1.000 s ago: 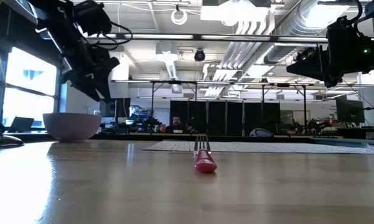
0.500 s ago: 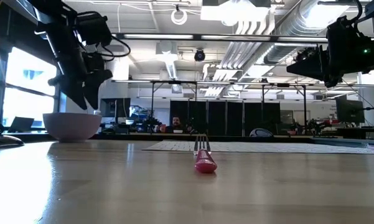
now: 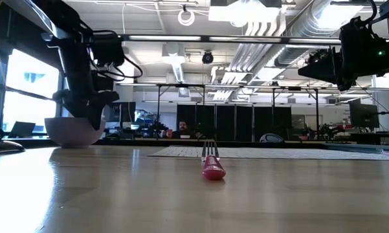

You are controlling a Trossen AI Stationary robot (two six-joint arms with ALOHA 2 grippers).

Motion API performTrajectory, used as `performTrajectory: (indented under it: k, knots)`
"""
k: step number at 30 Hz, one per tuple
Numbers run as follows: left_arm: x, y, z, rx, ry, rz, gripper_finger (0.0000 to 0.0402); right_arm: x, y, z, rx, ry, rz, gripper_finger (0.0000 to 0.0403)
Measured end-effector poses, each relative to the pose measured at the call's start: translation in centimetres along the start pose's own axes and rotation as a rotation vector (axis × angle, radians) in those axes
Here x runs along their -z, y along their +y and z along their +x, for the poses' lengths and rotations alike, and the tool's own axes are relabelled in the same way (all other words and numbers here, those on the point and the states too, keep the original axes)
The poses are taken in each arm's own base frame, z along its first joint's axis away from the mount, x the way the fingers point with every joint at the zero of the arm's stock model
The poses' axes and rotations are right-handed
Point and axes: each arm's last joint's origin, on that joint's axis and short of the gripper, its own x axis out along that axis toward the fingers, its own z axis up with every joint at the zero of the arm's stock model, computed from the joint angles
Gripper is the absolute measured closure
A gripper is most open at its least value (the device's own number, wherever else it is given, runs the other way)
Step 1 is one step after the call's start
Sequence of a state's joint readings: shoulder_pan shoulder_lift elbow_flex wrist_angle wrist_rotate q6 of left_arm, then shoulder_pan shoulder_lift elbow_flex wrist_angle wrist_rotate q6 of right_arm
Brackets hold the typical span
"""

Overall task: Pick & Place Utensil
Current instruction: Put the purple bowl in the center of the mat

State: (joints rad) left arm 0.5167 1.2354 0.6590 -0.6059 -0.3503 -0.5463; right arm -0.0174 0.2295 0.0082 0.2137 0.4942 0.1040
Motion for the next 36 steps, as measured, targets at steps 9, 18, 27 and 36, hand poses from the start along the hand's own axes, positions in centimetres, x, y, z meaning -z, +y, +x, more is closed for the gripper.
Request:
performTrajectory:
  k: [9,18,27,36]
  knots:
    - [-0.2,-0.2,-0.1,0.043,0.001,0.021,0.0388,0.0,0.0,0.0,0.000,0.000,0.000,0.0398]
    - [-2.3,-1.3,-2.2,0.221,0.012,0.111,0.0393,0.0,0.0,0.0,0.000,0.000,0.000,0.0398]
    - [-3.1,-4.3,-5.9,0.312,-0.100,0.352,0.0397,0.0,0.0,0.0,0.000,0.000,0.000,0.0398]
    - [-5.1,-8.9,-7.9,0.348,-0.170,0.503,0.0398,0.0,0.0,0.0,0.000,0.000,0.000,0.0398]
